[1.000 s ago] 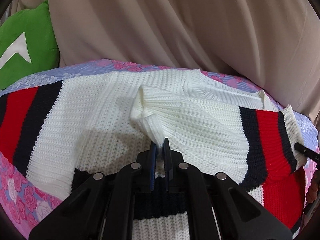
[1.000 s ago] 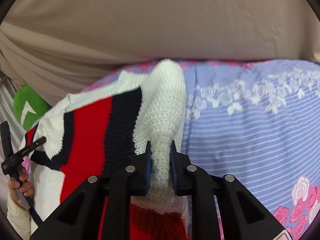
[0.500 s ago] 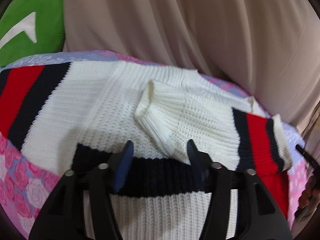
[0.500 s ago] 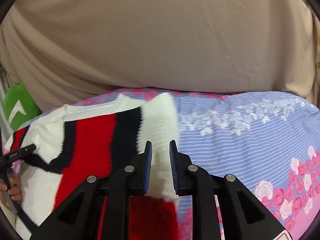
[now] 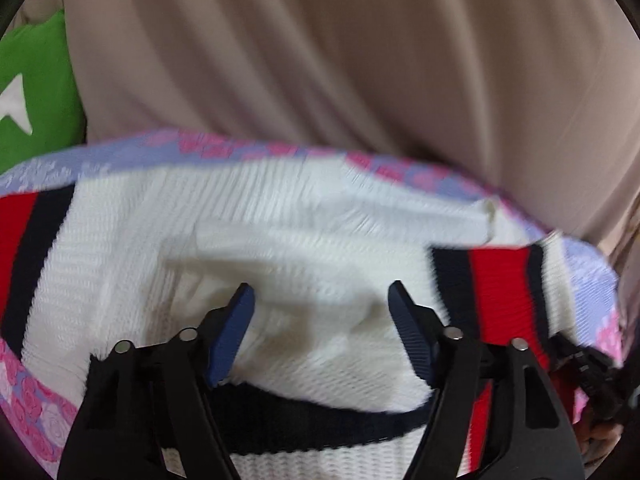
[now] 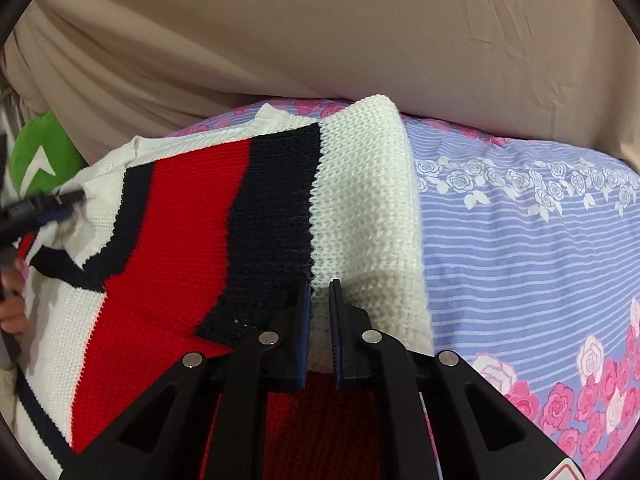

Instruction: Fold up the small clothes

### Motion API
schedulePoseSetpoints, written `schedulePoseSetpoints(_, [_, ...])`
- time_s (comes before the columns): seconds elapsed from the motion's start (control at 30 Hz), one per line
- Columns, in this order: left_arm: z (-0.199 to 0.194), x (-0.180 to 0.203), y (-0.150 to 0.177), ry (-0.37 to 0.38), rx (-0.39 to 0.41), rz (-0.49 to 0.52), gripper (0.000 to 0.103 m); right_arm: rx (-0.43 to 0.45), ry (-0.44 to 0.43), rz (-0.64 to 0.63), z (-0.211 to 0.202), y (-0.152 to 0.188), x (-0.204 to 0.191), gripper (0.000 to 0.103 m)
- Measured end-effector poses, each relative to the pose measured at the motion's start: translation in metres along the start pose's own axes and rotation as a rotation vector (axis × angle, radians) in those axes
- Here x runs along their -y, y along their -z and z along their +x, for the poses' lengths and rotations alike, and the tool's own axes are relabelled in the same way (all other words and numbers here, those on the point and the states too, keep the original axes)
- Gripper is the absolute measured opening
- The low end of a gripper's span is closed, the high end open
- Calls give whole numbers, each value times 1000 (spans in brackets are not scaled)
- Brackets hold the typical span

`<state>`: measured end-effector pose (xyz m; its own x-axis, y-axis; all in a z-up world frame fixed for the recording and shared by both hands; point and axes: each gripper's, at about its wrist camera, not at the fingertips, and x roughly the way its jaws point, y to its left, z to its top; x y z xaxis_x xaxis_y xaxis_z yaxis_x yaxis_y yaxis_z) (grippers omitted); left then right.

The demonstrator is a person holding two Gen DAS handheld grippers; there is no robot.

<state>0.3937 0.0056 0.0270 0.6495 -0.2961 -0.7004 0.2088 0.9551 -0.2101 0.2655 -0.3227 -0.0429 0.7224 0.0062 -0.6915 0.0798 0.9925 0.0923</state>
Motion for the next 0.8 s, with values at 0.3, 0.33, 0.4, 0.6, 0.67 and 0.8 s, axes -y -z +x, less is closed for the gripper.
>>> schedulePoseSetpoints(0.3, [-19,-56,36,-131,28,-46,50,39,-2,11,-14,-3,-3,6])
schedulePoseSetpoints(0.33, [-22,-65,35,-101,22,-76,50,49,-13,15,-18,-6,-5,6])
schedulePoseSetpoints(0.4, [-21,-63,34,-110,22,-73,51,66,-41,23,-23,-15,-10,6])
schedulePoseSetpoints(0.6, [-18,-51,37,-190,13,-8,54,5,39,52,17,-25,-1,4])
schedulePoseSetpoints(0.67, [-17,-51,38,-192,15,-7,54,5,31,77,4,-26,2,4])
schedulePoseSetpoints(0.8, [-14,-48,37,-204,20,-1,55,54,20,64,-23,-21,-1,6])
